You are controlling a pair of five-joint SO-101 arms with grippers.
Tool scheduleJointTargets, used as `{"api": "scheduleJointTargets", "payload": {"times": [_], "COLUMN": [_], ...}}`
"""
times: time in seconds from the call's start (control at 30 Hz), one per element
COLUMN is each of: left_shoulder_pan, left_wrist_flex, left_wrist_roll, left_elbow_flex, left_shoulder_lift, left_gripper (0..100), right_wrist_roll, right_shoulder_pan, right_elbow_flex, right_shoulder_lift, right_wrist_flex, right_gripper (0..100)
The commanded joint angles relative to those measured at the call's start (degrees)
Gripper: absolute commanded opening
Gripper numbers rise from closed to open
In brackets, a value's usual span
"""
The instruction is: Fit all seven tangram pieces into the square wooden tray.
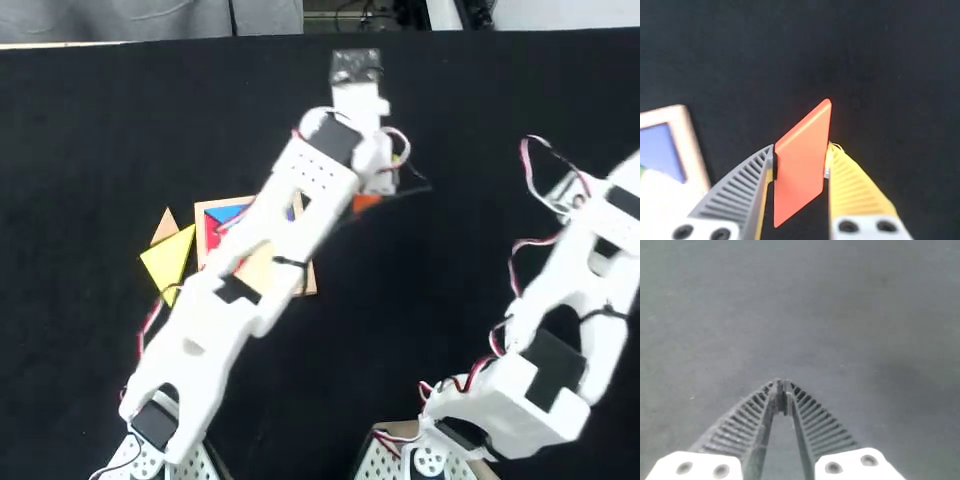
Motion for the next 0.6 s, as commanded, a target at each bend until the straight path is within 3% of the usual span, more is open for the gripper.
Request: {"api": "scheduleJointTargets", "payload": {"times": [0.0, 0.33, 0.57], "left_shoulder_pan": [1.8, 3.21, 2.59], "left_wrist_flex": [-0.53, 10.55, 15.38], "left_wrist_roll": [1.05, 0.62, 0.7], "left_elbow_flex": [-2.86, -23.87, -30.73], "left_shoulder_lift": [0.88, 1.93, 6.42], "left_gripper": [4, 4, 20], "right_wrist_roll": [1.76, 2.02, 2.02], "right_shoulder_pan": [1.05, -1.05, -1.14], "right_elbow_flex": [-0.48, -0.22, -0.22], "right_shoulder_lift": [-3.3, -3.3, -3.3], "right_wrist_flex": [-0.79, -0.88, -0.88], "right_gripper": [1.1, 1.1, 1.1]}}
